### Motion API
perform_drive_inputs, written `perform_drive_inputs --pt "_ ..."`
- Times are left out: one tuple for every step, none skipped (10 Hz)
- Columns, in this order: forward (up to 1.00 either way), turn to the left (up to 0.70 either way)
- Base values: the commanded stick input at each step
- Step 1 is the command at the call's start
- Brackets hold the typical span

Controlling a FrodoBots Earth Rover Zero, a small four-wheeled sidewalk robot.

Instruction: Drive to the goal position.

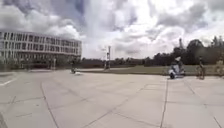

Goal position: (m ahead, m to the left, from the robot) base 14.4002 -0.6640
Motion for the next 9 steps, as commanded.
perform_drive_inputs --pt "0.00 0.69" --pt "0.01 0.69" --pt "0.70 0.10" --pt "0.70 0.06" --pt "0.70 0.03" --pt "0.70 0.01" --pt "0.70 0.00" --pt "0.70 0.00" --pt "0.70 0.00"
